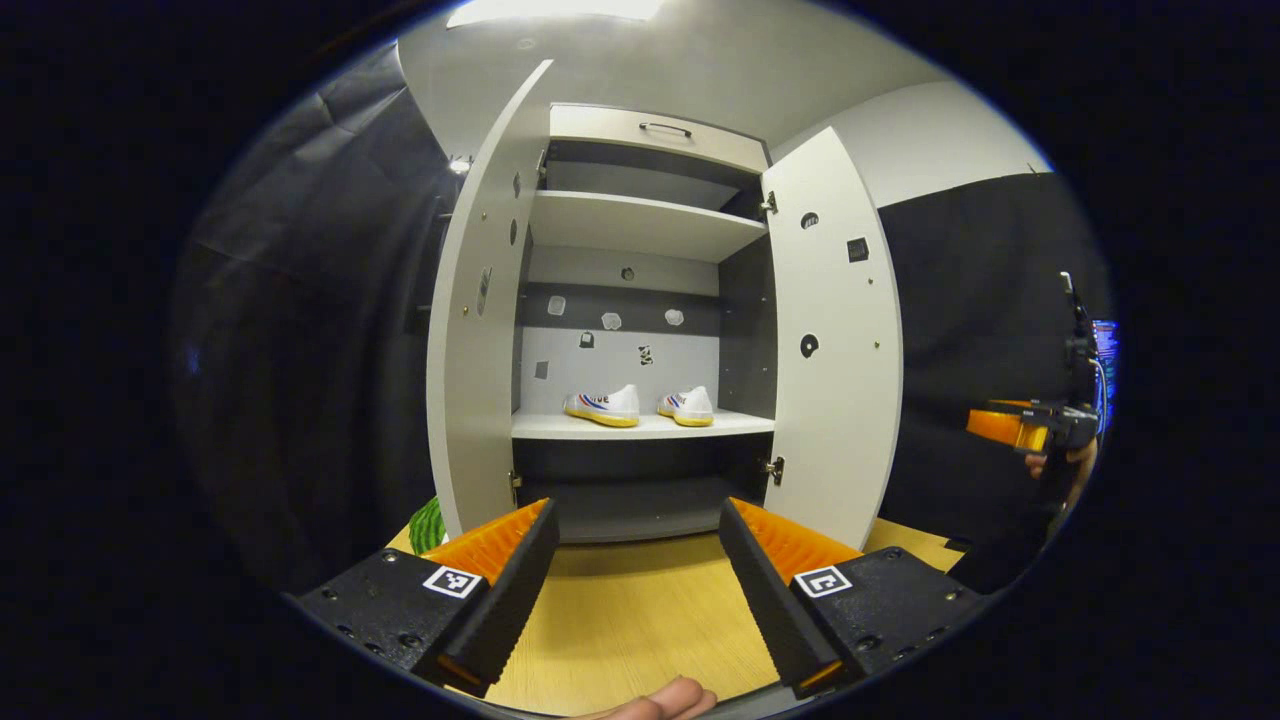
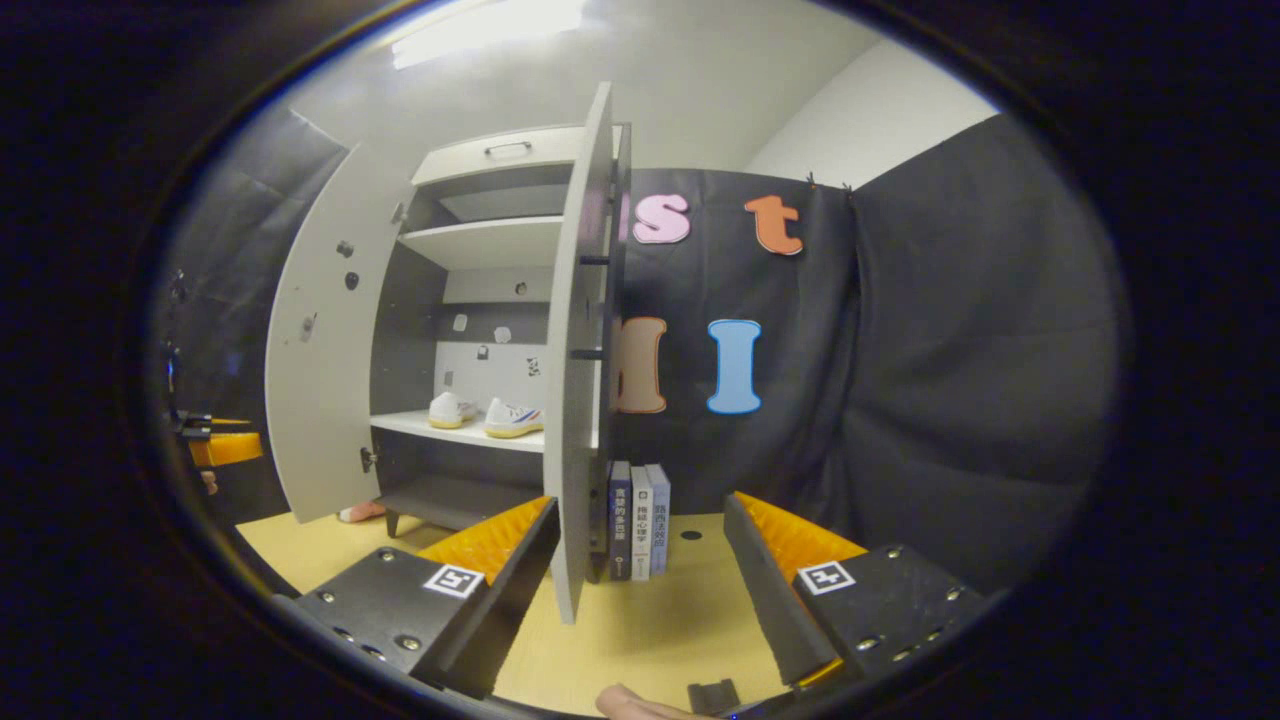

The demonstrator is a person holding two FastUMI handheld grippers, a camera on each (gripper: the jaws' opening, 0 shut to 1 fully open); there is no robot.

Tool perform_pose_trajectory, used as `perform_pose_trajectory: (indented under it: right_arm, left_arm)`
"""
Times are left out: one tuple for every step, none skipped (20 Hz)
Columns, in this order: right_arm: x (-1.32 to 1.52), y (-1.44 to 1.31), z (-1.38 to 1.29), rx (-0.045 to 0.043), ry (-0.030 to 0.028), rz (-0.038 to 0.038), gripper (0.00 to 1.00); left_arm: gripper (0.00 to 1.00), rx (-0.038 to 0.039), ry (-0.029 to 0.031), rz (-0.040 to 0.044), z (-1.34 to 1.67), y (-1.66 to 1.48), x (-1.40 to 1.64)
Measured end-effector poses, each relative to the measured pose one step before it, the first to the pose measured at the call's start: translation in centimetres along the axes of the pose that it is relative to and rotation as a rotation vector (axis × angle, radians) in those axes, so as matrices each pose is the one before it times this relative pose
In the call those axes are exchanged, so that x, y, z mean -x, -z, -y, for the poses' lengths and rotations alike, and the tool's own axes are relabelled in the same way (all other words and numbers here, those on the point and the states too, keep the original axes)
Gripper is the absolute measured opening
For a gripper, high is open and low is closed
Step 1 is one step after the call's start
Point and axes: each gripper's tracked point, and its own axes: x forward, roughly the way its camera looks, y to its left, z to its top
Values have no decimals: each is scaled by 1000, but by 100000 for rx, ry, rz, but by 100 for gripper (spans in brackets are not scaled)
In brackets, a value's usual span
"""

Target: Grab one shoe with the right hand and put it into the shoe cabinet, grab the other shoe with the left hand and put it into the shoe cabinet; then close the right door with the right hand and the left door with the left hand.

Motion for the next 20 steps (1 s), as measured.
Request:
perform_pose_trajectory:
  right_arm:
    - [-1053, -505, 1503, 870, 416, -801, 98]
    - [-1262, -623, 1622, 1634, 1234, -43, 98]
    - [-1367, -619, 1516, 1053, 1516, 396, 98]
    - [-1297, -660, 970, 1631, -373, 946, 98]
    - [-1529, -703, 410, 936, -748, 514, 98]
    - [-1354, -352, 742, -45, -75, -146, 98]
    - [-1286, -321, 754, -654, 175, -735, 98]
    - [-1130, -334, 510, -951, 535, -1340, 98]
    - [-1076, -604, 359, -1902, 849, 80, 98]
    - [-959, -691, 142, -1089, 458, -325, 98]
    - [-776, -544, -232, -447, -148, -220, 98]
    - [-678, -643, -372, -381, -117, 174, 98]
    - [-494, -466, -310, -563, 71, -340, 98]
    - [-372, -532, -584, -606, -563, 79, 98]
    - [-393, -509, -875, 321, -907, 157, 98]
    - [-342, -346, -758, 1125, -503, 303, 98]
    - [-289, -259, -610, 1467, -205, -27, 98]
    - [-204, -260, -753, 927, -628, -276, 98]
    - [-282, -117, -706, 653, -837, -748, 98]
    - [-219, -225, -756, 400, -917, -358, 98]
  left_arm:
    - [96, 802, 808, -135, 5, 191, 202]
    - [98, 1035, 455, 879, -51, -213, 100]
    - [99, 291, 214, 276, -153, -41, 39]
    - [98, -574, 431, 342, -84, -9, 113]
    - [96, -766, 187, 268, -126, -98, 105]
    - [98, -808, -254, 465, -199, -160, 333]
    - [98, -862, -29, 1237, -195, -281, 323]
    - [98, -436, -359, 1808, -343, -390, 258]
    - [97, -245, -668, 1697, -401, -300, 245]
    - [97, -250, -464, 760, -330, -109, 219]
    - [96, -188, -684, 93, -342, 15, 334]
    - [97, -481, -411, 92, -355, -85, 288]
    - [97, -641, -67, 625, -226, -180, 164]
    - [98, -664, -164, 671, -233, -176, 162]
    - [97, -566, -100, 376, -197, -18, 245]
    - [97, -49, -213, 162, -186, -9, 127]
    - [97, 77, -96, -165, -194, 53, 50]
    - [97, 153, 17, -140, -167, 63, 75]
    - [97, -22, -211, -477, -241, 147, 31]
    - [97, -78, -671, -403, -395, 115, 52]
